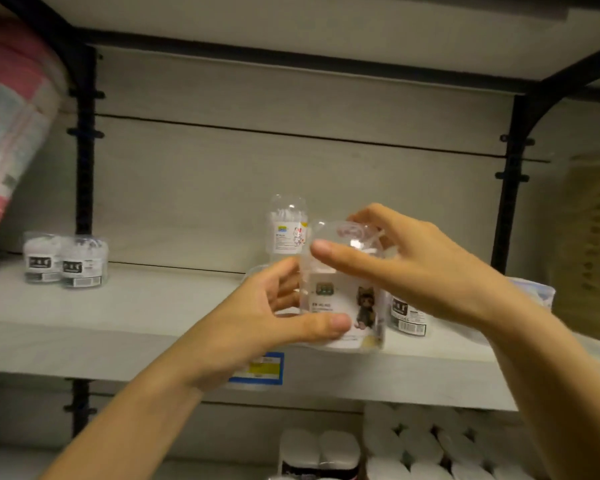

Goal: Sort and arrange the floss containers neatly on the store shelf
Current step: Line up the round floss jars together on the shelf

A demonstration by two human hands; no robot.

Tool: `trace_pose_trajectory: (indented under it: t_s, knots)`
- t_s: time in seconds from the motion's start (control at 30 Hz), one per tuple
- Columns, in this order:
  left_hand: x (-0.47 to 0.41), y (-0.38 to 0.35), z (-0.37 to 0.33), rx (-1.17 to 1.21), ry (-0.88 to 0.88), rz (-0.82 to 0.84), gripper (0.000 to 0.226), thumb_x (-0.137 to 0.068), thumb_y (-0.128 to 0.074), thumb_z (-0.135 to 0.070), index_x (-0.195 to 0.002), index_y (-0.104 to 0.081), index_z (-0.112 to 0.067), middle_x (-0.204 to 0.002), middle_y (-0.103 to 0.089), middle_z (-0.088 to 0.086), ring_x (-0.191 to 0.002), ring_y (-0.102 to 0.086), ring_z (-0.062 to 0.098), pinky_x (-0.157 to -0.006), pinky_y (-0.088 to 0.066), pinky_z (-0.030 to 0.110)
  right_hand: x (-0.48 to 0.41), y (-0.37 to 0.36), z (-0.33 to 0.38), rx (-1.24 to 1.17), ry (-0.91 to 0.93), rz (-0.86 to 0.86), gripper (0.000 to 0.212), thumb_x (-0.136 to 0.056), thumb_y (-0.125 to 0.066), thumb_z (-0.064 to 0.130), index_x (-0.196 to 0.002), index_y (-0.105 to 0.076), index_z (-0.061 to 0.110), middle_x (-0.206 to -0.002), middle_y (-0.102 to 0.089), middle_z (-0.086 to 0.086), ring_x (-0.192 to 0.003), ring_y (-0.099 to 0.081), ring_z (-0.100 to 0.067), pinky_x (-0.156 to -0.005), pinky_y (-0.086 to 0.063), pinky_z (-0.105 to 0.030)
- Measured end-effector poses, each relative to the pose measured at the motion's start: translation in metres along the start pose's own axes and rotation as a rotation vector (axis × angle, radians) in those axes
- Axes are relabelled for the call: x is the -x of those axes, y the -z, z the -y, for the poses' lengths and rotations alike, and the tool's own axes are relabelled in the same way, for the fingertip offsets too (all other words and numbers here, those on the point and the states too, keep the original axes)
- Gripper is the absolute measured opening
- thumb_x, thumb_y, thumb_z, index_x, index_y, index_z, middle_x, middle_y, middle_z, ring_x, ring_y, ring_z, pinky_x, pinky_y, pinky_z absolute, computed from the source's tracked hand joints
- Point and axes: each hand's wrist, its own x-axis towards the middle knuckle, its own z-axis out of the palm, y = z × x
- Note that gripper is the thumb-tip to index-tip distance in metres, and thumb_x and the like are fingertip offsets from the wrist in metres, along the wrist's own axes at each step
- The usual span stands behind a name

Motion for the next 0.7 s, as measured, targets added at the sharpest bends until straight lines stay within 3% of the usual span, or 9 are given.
trace_pose_trajectory:
  t_s: [0.07, 0.13, 0.17, 0.23, 0.33, 0.43, 0.57, 0.63, 0.7]
  knots:
    - [0.013, 0.013, 0.000, 0.022, 0.021, -0.028, 0.067, -0.065, -0.079, -0.021, -0.125, -0.049, -0.033, -0.121, -0.064, -0.010, -0.112, -0.061, 0.009, -0.093, -0.050, 0.026, 0.000, -0.006, 0.005, -0.122, 0.025, 0.117, 0.061, -0.055, -0.050, 0.083, -0.107, -0.043, 0.052, -0.099, -0.055, 0.029, -0.091, -0.058, 0.004, -0.062, -0.049, -0.013]
    - [0.033, 0.028, 0.002, 0.042, 0.044, -0.055, 0.071, -0.064, -0.078, -0.016, -0.127, -0.047, -0.030, -0.125, -0.062, -0.006, -0.116, -0.059, 0.013, -0.095, -0.049, 0.033, 0.000, -0.023, 0.009, -0.225, 0.111, 0.181, 0.059, -0.056, -0.059, 0.079, -0.108, -0.046, 0.053, -0.106, -0.062, 0.023, -0.098, -0.060, 0.003, -0.073, -0.055, -0.020]
    - [0.045, 0.035, 0.005, 0.046, 0.061, -0.061, 0.069, -0.066, -0.078, -0.011, -0.126, -0.047, -0.029, -0.125, -0.062, -0.006, -0.116, -0.059, 0.013, -0.095, -0.049, 0.031, 0.000, -0.035, 0.012, -0.267, 0.145, 0.194, 0.061, -0.056, -0.061, 0.075, -0.110, -0.047, 0.052, -0.109, -0.063, 0.021, -0.100, -0.061, 0.001, -0.077, -0.056, -0.025]
    - [0.071, 0.050, 0.012, 0.035, 0.095, -0.081, 0.067, -0.067, -0.079, -0.007, -0.121, -0.049, -0.034, -0.124, -0.062, -0.009, -0.115, -0.059, 0.011, -0.094, -0.049, 0.030, 0.002, -0.063, 0.023, -0.326, 0.199, 0.216, 0.060, -0.055, -0.063, 0.072, -0.110, -0.047, 0.054, -0.109, -0.062, 0.023, -0.099, -0.061, 0.003, -0.077, -0.056, -0.023]
    - [0.104, 0.079, 0.016, -0.051, 0.093, -0.174, 0.068, -0.059, -0.085, -0.018, -0.112, -0.053, -0.049, -0.122, -0.063, -0.014, -0.113, -0.060, 0.007, -0.094, -0.049, 0.031, -0.004, -0.099, 0.048, -0.346, 0.258, 0.223, 0.061, -0.056, -0.064, 0.069, -0.112, -0.045, 0.054, -0.108, -0.056, 0.028, -0.099, -0.057, 0.006, -0.073, -0.053, -0.015]
    - [0.117, 0.116, 0.005, -0.222, 0.030, -0.320, 0.077, -0.053, -0.085, -0.032, -0.115, -0.047, -0.057, -0.121, -0.060, -0.024, -0.111, -0.058, -0.002, -0.093, -0.049, 0.027, -0.029, -0.121, 0.082, -0.359, 0.315, 0.162, 0.066, -0.057, -0.067, 0.066, -0.118, -0.046, 0.049, -0.110, -0.059, 0.019, -0.101, -0.059, 0.002, -0.076, -0.054, -0.018]
    - [0.098, 0.175, -0.008, -0.583, -0.086, -0.441, 0.084, -0.062, -0.074, -0.044, -0.131, -0.028, -0.046, -0.120, -0.049, -0.030, -0.108, -0.051, -0.010, -0.086, -0.045, 0.009, -0.080, -0.138, 0.120, -0.288, 0.291, -0.033, 0.076, -0.056, -0.062, 0.065, -0.123, -0.040, 0.039, -0.106, -0.053, 0.024, -0.096, -0.057, 0.004, -0.073, -0.053, -0.017]
    - [0.082, 0.203, -0.006, -0.687, -0.121, -0.434, 0.086, -0.071, -0.073, -0.035, -0.139, -0.022, -0.039, -0.126, -0.043, -0.021, -0.107, -0.051, -0.002, -0.083, -0.043, 0.009, -0.107, -0.150, 0.130, -0.236, 0.207, -0.043, 0.074, -0.062, -0.064, 0.060, -0.125, -0.037, 0.034, -0.103, -0.050, 0.023, -0.093, -0.055, 0.003, -0.075, -0.049, -0.016]
    - [0.069, 0.227, 0.002, -0.749, -0.120, -0.369, 0.081, -0.076, -0.071, -0.030, -0.141, -0.024, -0.036, -0.132, -0.042, -0.012, -0.108, -0.051, 0.005, -0.083, -0.043, 0.011, -0.127, -0.170, 0.129, -0.226, 0.120, -0.004, 0.074, -0.067, -0.068, 0.053, -0.129, -0.038, 0.027, -0.111, -0.053, 0.011, -0.097, -0.057, -0.008, -0.083, -0.052, -0.028]
